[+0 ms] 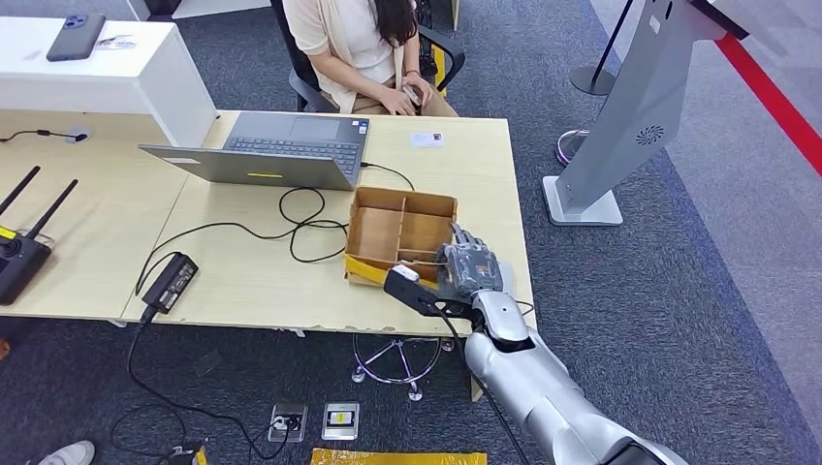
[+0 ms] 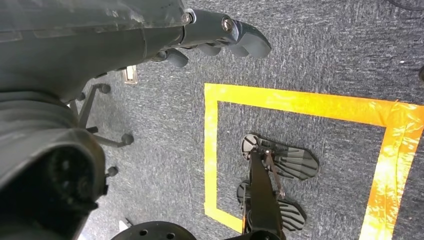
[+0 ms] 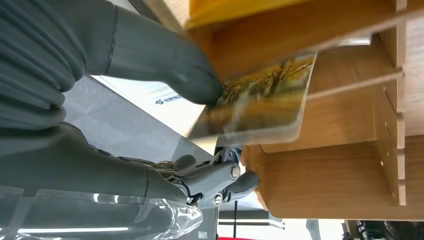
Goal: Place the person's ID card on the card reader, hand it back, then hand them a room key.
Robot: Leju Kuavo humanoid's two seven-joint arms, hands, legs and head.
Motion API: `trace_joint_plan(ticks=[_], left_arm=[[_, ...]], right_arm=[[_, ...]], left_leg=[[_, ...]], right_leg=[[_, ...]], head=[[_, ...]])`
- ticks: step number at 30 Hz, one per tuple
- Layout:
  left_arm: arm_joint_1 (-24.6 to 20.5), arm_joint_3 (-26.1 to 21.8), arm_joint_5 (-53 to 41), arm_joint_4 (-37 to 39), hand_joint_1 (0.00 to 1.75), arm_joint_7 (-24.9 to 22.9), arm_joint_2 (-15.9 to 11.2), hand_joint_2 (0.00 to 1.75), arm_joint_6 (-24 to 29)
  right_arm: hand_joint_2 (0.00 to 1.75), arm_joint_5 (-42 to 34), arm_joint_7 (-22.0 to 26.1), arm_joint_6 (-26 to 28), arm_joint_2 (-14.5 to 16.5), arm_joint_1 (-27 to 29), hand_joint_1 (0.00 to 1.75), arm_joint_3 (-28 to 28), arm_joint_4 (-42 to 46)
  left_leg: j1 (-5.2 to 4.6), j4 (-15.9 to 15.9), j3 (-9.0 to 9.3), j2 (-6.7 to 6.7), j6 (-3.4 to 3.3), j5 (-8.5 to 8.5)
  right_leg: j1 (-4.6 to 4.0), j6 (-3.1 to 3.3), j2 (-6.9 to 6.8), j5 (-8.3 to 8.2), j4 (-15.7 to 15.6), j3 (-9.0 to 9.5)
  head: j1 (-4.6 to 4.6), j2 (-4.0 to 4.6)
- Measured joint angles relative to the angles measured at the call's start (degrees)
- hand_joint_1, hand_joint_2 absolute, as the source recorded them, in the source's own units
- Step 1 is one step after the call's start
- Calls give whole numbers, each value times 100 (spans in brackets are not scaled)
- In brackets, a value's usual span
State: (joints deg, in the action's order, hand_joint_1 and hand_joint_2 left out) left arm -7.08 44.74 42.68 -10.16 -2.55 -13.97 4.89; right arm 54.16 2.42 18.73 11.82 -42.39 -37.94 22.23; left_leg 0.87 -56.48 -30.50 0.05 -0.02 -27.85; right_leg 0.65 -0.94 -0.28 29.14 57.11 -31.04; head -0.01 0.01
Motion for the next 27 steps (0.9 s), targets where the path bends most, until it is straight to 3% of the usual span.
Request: trace_joint_plan(ticks=[21, 27], left_arm=[[-6, 120, 21, 0, 0, -30, 0, 0, 42], [-6, 160, 39, 0, 0, -9, 0, 0, 32]], right_arm=[[175, -22, 46, 39, 14, -22, 175, 7, 0], [175, 37, 65, 167, -36, -450, 175, 46, 0]], left_leg=[[0, 0, 0, 0, 0, 0], [0, -1, 0, 1, 0, 1]], right_leg=[[0, 0, 0, 0, 1, 0], [0, -1, 1, -2, 1, 0]], head=[[0, 2], [-1, 0]])
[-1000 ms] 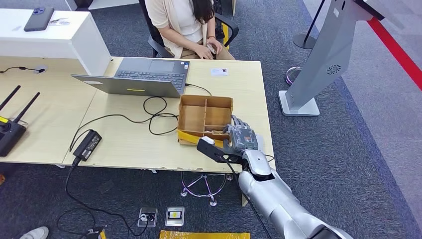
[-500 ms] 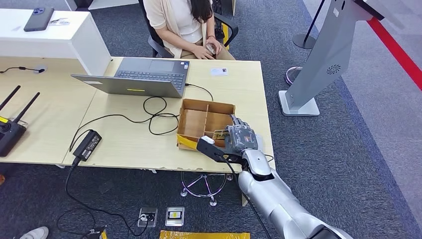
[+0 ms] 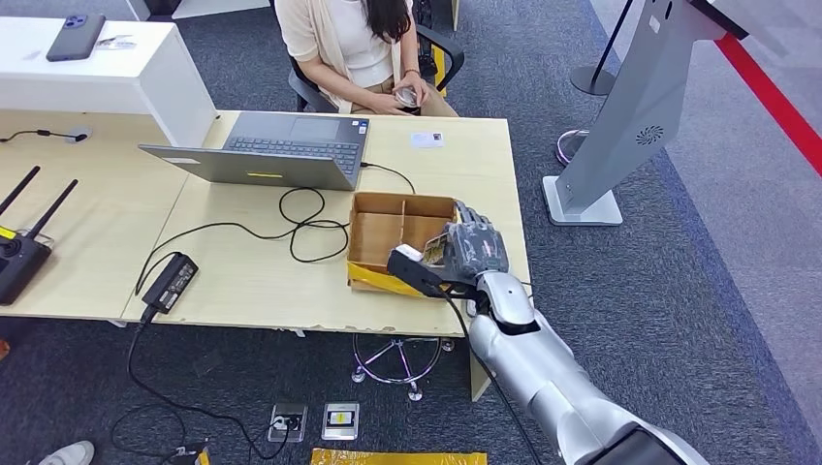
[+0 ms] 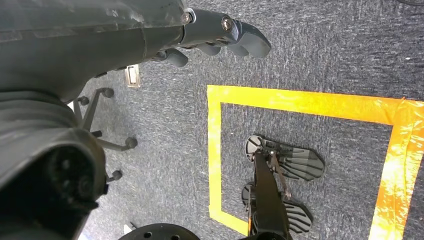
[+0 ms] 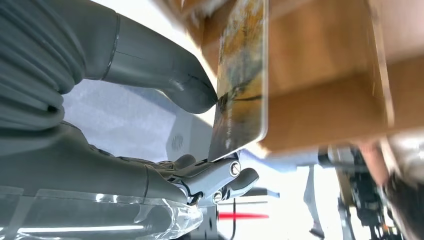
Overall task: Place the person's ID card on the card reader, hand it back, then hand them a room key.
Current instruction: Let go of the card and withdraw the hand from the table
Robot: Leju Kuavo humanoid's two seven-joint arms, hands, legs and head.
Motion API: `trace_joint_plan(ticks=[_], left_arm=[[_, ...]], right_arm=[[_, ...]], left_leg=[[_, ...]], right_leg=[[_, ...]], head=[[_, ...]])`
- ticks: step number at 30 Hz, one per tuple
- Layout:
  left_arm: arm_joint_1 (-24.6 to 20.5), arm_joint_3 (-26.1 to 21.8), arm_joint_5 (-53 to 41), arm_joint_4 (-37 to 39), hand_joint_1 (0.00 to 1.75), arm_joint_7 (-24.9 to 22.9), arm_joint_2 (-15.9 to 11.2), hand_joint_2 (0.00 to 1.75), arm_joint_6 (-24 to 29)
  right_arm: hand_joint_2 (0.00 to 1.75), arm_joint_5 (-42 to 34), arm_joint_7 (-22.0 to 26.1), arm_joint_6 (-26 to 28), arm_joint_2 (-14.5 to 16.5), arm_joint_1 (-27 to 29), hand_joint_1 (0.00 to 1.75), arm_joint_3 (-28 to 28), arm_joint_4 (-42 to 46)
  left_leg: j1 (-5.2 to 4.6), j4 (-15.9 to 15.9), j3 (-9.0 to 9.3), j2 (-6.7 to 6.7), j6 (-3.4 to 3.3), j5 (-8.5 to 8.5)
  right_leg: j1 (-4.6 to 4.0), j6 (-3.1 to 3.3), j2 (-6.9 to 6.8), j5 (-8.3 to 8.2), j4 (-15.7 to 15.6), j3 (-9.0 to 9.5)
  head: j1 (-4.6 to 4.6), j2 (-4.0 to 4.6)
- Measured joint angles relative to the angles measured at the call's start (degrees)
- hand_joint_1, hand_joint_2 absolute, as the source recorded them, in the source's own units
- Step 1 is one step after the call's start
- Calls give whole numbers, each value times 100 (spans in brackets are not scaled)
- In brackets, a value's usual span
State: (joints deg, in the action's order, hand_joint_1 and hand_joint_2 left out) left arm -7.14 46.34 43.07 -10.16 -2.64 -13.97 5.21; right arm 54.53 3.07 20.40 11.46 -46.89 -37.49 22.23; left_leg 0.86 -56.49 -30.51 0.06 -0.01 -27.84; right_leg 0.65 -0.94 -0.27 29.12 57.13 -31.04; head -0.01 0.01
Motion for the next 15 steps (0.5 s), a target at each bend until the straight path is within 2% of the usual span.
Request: trace_joint_plan(ticks=[9, 15], left_arm=[[-3, 51, 41, 0, 0, 68, -16, 0, -30], [-17, 127, 85, 0, 0, 85, -18, 0, -30]], right_arm=[[175, 390, 153, -241, -110, -1330, 175, 87, 7], [175, 500, 257, -397, -65, -1812, 175, 88, 28]], left_leg=[[0, -1, 0, 0, 1, 2], [0, -1, -5, -1, 1, 2]], right_leg=[[0, 0, 0, -1, 3, 0], [0, 0, -2, -1, 6, -2]], head=[[1, 0], [-1, 1]])
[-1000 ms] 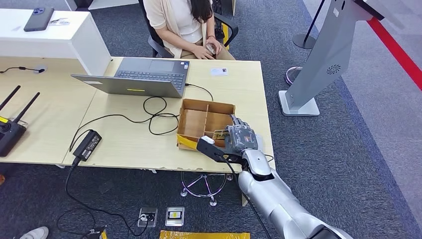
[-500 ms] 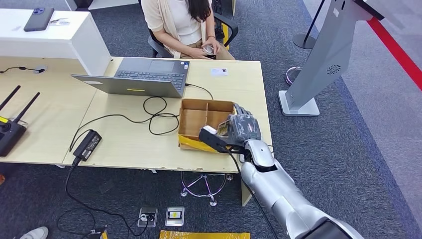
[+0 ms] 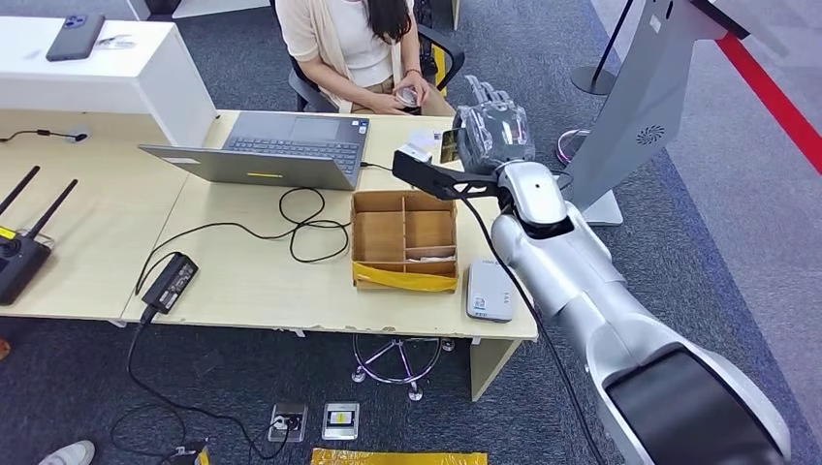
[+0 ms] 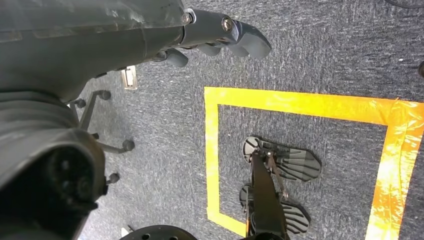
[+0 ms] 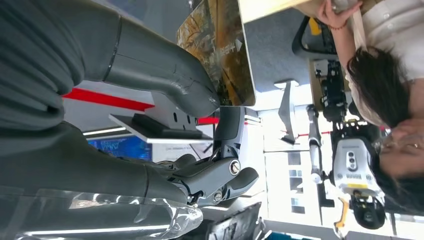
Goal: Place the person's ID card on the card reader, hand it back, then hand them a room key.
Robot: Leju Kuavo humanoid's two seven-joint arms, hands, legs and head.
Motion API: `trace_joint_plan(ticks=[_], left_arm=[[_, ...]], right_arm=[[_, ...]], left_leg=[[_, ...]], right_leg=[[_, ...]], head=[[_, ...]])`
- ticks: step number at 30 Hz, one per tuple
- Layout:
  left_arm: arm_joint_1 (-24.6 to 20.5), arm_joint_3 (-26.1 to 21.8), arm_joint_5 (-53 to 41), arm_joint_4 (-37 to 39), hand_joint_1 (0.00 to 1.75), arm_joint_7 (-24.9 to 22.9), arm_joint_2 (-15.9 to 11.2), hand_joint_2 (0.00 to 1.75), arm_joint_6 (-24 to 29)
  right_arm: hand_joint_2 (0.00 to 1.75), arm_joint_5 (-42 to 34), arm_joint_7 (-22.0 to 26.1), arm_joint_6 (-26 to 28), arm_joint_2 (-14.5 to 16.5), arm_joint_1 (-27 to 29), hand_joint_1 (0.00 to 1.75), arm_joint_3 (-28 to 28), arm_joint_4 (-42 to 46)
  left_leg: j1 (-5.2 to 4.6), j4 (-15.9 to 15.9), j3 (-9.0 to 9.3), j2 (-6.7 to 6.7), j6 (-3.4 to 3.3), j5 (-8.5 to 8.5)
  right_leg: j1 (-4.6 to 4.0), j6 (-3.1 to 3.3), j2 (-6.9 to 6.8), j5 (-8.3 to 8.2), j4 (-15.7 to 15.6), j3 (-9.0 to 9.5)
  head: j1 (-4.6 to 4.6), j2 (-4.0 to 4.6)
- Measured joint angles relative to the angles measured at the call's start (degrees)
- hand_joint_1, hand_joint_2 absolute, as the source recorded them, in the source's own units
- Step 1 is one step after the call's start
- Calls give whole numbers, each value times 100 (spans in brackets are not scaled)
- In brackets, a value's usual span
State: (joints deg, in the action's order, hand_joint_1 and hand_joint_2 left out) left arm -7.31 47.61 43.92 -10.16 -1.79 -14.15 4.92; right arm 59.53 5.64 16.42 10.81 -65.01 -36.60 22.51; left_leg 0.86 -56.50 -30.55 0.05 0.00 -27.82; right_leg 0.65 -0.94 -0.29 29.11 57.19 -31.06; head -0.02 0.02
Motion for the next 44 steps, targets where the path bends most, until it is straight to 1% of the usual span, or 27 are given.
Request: trace_joint_plan(ticks=[4, 7, 12, 16, 24, 34, 44], left_arm=[[-18, 16, 10, 0, 0, 0, 1, 0, 1], [-25, 20, 9, 0, 0, 2, 1, 0, 2], [-63, 43, 1, 0, 0, 67, -13, 0, -17], [-106, 104, -76, 0, 0, 74, -40, 0, -51], [-137, 231, -113, 0, 0, 52, -44, 0, -70], [-238, 311, -150, 0, 0, 52, -42, 0, -71], [-291, 426, -169, 0, 0, 52, -42, 0, -94]], right_arm=[[175, 74, 48, -208, 120, -343, 175, -6, -1], [175, 87, 13, -482, 194, -417, 175, -13, -16], [175, 72, -256, -1229, 202, -473, 175, -16, -133], [175, 99, -478, -1472, 152, -483, 175, -16, -237], [175, 181, -589, -1706, 92, -535, 175, -16, -367], [175, 212, -616, -1741, 145, -534, 175, -18, -441], [175, 263, -614, -1744, 123, -528, 175, -18, -543]], left_leg=[[0, 0, 2, 1, 0, 0], [0, 0, 2, 1, 0, 0], [0, -2, 4, 1, 1, 0], [-1, -4, 4, 1, 1, 1], [0, -4, 3, 1, 1, 0], [0, -5, 4, 1, 1, 1], [0, -6, 3, 2, 1, 1]], right_leg=[[0, 0, 0, 0, 2, -1], [0, 0, -2, 0, 2, -1], [0, 0, 0, 0, 2, -1], [1, 0, 1, 0, 2, -1], [0, 0, 2, 0, 4, -2], [0, 0, 2, 0, 8, -2], [0, 0, 2, 0, 8, -3]], head=[[0, -2], [1, -1], [0, 0], [1, 0], [1, 0], [0, 0], [1, -2]])
